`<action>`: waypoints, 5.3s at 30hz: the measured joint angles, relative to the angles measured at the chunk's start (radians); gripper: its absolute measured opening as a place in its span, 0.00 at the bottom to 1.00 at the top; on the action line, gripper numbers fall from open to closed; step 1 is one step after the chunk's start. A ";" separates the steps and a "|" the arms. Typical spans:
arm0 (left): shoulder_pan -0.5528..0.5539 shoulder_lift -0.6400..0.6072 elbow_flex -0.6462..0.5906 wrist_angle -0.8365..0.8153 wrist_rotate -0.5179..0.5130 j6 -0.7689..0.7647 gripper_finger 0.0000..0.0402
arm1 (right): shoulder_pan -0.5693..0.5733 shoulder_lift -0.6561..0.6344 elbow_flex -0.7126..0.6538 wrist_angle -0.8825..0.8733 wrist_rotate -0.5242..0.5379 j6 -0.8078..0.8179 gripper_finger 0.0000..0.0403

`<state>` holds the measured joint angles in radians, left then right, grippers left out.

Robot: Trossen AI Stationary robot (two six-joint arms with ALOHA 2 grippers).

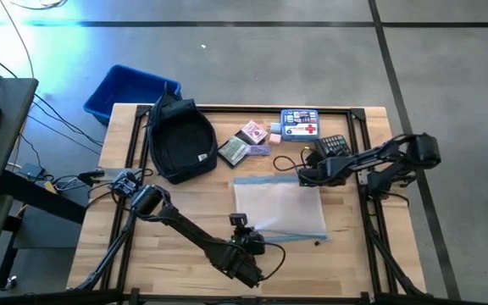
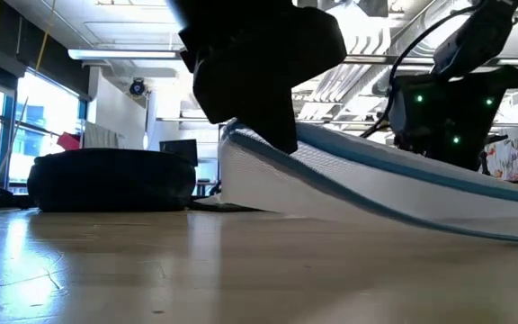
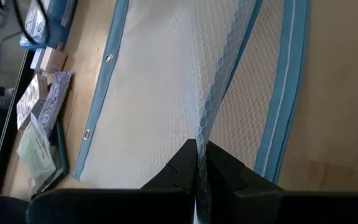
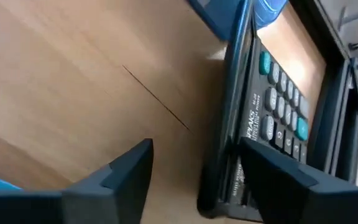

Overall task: Unpack backpack
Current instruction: Put the black calculator into the transparent zipper bag

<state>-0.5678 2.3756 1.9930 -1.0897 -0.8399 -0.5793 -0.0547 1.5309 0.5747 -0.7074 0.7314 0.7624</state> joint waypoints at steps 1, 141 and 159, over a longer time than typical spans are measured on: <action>0.000 0.000 0.000 0.001 0.000 0.000 0.00 | 0.000 0.011 0.000 -0.001 0.004 0.000 0.46; -0.008 -0.003 0.000 0.251 0.045 -0.097 0.00 | 0.862 0.374 0.538 0.338 0.066 -0.333 0.04; -0.008 -0.003 0.000 0.265 0.055 -0.083 0.00 | 0.744 0.413 0.528 0.258 0.151 -0.232 0.01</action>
<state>-0.5759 2.3722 1.9934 -0.8244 -0.7850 -0.6626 0.6892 1.9435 1.1023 -0.4493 0.8825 0.5306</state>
